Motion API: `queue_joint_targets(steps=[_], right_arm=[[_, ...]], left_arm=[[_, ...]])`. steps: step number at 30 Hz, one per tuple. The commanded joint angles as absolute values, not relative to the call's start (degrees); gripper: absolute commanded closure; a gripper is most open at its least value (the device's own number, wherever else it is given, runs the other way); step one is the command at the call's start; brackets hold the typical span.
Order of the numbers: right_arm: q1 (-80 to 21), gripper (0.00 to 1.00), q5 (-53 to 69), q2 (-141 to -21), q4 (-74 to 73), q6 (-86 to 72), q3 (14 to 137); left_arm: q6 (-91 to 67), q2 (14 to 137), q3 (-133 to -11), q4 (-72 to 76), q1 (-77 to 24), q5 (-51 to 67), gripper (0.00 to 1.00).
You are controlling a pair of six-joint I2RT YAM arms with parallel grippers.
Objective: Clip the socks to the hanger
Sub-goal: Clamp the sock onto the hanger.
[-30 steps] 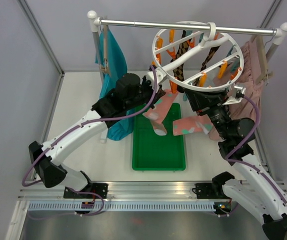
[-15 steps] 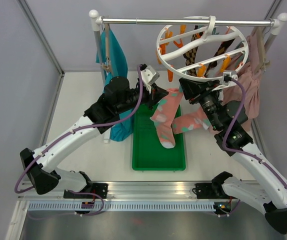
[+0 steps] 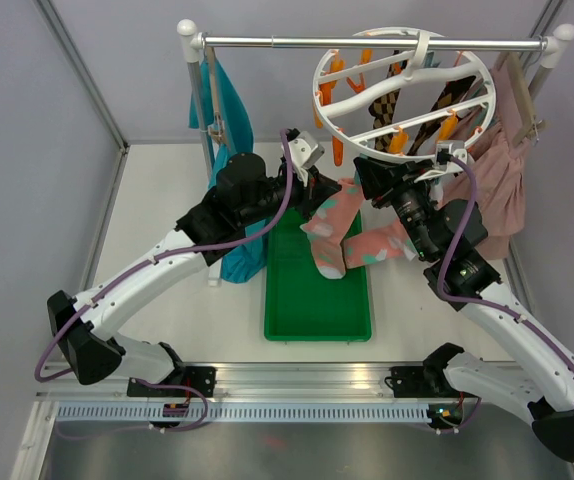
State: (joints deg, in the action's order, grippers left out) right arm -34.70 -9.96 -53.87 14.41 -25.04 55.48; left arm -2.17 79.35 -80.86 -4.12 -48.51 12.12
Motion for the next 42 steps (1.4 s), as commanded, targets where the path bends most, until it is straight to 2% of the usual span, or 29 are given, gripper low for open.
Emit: queue_joint_targets(steps=[1, 42], right_arm=[[-35.4, 1.0, -8.3, -54.5, 16.3, -22.9, 56.2], [-38.5, 1.0, -10.5, -54.7, 22.5, -19.2, 52.0]], left_arm=[[-3.2, 79.3, -81.1, -0.4, -48.8, 11.9, 0.98], [-3.3, 78.2, -81.2, 0.5, -48.7, 16.2, 0.98]])
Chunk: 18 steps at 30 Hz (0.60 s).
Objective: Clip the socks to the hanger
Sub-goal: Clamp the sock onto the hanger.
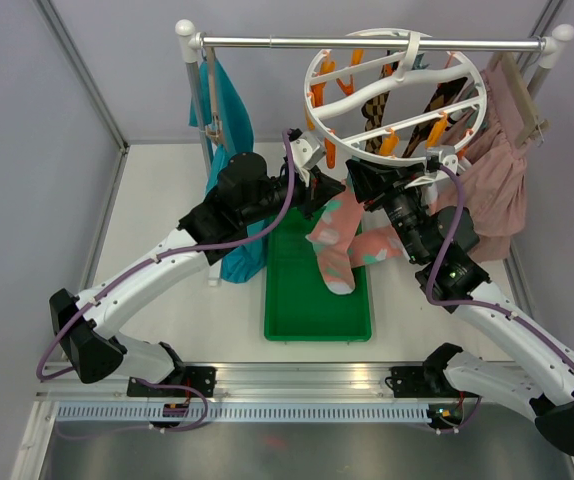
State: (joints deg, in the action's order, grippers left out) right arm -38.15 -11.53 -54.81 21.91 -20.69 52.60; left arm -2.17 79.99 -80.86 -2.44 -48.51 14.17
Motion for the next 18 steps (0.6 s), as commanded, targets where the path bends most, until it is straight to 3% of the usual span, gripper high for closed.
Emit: queue_joint_targets(steps=[1, 18], right_arm=[[-38.5, 1.0, -10.5, -54.7, 22.8, -19.2, 51.9], [-38.6, 1.0, -11.2, -54.0, 24.0, -19.1, 51.9]], left_arm=[[-3.2, 78.2, -81.2, 0.5, -48.7, 16.3, 0.98], [-2.5, 77.0, -80.5, 0.4, -48.7, 18.2, 0.98]])
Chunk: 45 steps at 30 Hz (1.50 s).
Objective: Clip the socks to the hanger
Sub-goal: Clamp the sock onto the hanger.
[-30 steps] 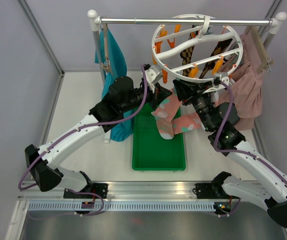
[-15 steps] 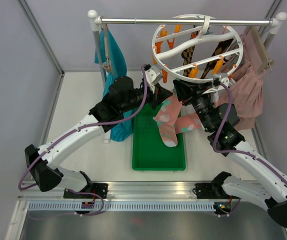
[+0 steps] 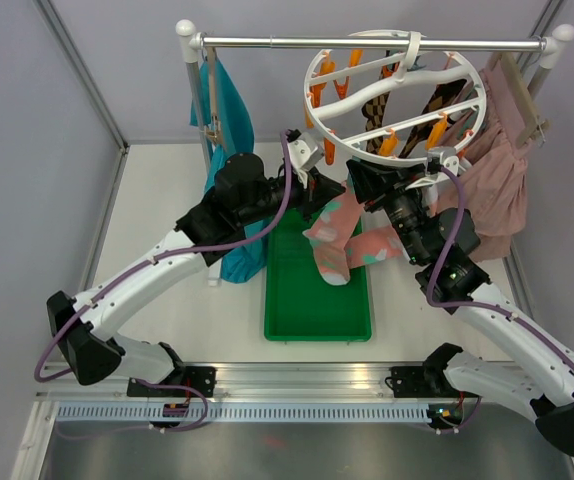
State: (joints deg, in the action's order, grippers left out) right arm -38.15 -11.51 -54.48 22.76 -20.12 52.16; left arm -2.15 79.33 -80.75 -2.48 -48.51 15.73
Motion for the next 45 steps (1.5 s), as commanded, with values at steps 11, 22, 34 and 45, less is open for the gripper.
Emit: queue_joint_targets(steps=[11, 22, 34, 45], right_arm=[[-38.6, 1.0, -11.7, -53.5, 24.7, -19.2, 51.4], [-38.6, 1.0, -11.2, -53.3, 24.5, -19.7, 51.1], [-38.6, 1.0, -11.5, -53.3, 25.0, -20.0, 50.1], [-38.6, 1.0, -12.0, -53.6, 26.7, -19.9, 50.2]], left_arm=[[-2.2, 76.1, -79.5, -1.0, -48.6, 19.4, 0.98], [-3.1, 76.1, -78.4, 1.7, -47.9, 18.2, 0.98], [-5.1, 76.3, -78.1, 3.8, -46.1, 19.6, 0.98], [-4.4, 76.0, -77.6, 2.6, -46.1, 23.6, 0.98]])
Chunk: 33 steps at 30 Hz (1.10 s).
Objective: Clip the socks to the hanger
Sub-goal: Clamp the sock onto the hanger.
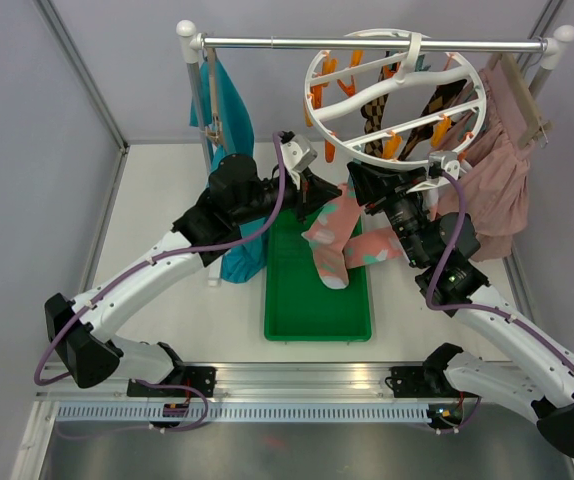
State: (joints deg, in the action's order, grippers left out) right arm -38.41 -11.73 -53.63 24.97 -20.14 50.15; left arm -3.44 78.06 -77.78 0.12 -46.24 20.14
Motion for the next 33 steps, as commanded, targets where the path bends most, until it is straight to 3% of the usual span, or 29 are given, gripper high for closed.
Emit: queue_joint_targets(steps=[1, 33], right_arm=[[-38.6, 1.0, -12.0, -53.6, 26.6, -19.9, 50.2], [-38.6, 1.0, -10.5, -53.0, 27.2, -21.0, 49.0]], left_arm=[[-4.5, 76.0, -77.6, 2.4, -46.1, 23.6, 0.98], [-5.9, 77.3, -78.6, 5.4, -44.9, 22.0, 0.98]])
